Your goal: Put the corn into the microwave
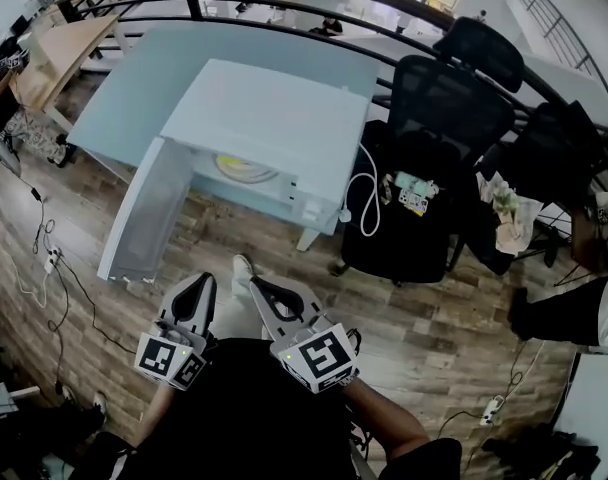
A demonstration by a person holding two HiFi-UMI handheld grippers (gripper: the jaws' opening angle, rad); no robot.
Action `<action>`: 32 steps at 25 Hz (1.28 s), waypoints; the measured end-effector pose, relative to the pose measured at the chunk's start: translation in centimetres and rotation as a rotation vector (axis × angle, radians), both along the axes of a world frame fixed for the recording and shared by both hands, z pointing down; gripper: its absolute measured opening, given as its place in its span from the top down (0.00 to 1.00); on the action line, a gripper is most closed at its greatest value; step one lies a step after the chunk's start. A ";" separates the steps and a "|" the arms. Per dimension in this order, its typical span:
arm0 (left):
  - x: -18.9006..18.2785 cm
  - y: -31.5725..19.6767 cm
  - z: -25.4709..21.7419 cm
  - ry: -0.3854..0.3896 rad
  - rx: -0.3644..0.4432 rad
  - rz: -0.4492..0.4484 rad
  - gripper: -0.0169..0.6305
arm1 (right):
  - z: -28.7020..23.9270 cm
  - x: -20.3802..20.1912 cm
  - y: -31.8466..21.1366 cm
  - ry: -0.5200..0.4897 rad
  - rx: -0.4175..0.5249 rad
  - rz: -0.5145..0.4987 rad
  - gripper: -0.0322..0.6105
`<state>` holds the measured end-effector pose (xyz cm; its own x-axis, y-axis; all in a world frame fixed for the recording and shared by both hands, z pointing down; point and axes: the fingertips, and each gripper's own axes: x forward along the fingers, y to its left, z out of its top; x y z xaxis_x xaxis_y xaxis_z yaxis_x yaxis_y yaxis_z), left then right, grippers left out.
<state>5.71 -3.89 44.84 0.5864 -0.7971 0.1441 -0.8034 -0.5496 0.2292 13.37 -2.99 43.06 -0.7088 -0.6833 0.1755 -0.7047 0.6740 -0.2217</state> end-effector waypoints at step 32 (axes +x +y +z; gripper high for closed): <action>-1.4 -2.3 0.6 0.015 -0.019 0.005 0.97 | 0.0 0.3 -1.5 0.076 -0.005 -0.029 0.94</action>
<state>4.31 -6.21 45.42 0.5929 -0.7911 0.1502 -0.7968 -0.5494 0.2518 13.72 -4.52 43.10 -0.7128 -0.6615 0.2332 -0.6998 0.6935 -0.1715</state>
